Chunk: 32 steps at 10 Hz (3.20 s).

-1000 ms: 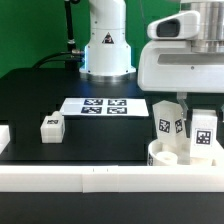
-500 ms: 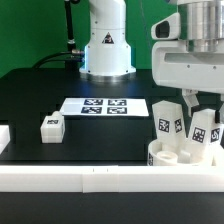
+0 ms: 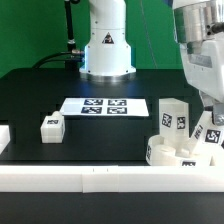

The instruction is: Assemble stool

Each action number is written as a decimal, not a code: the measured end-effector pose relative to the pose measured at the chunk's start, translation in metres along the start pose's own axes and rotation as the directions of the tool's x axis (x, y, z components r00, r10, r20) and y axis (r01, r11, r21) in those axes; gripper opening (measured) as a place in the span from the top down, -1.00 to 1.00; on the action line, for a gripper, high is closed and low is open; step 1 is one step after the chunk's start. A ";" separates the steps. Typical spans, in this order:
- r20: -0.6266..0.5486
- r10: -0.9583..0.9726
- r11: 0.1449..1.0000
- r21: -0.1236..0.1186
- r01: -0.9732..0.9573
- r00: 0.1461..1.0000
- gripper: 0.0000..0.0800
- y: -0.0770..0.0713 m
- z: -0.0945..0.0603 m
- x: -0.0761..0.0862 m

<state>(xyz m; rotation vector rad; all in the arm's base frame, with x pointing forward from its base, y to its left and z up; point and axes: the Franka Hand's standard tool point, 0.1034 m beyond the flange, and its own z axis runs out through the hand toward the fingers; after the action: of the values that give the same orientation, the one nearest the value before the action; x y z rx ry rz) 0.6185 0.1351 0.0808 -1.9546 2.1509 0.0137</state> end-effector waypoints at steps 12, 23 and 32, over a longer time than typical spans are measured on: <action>0.009 -0.082 0.994 0.075 0.081 0.997 -0.62 -0.010 -0.069 0.065; -0.039 -0.500 0.866 -0.006 0.500 0.865 -0.62 0.008 -0.065 0.160; -0.055 -0.793 0.609 -0.072 0.790 0.606 -0.62 0.016 -0.069 0.215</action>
Offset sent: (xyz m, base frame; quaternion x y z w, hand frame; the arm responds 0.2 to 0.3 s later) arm 0.0000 0.0000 0.0000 0.0000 0.0000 0.0000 1.0000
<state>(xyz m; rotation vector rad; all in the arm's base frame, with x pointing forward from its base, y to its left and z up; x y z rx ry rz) 0.5741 -0.0851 0.1071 -2.7951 1.1116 -0.1809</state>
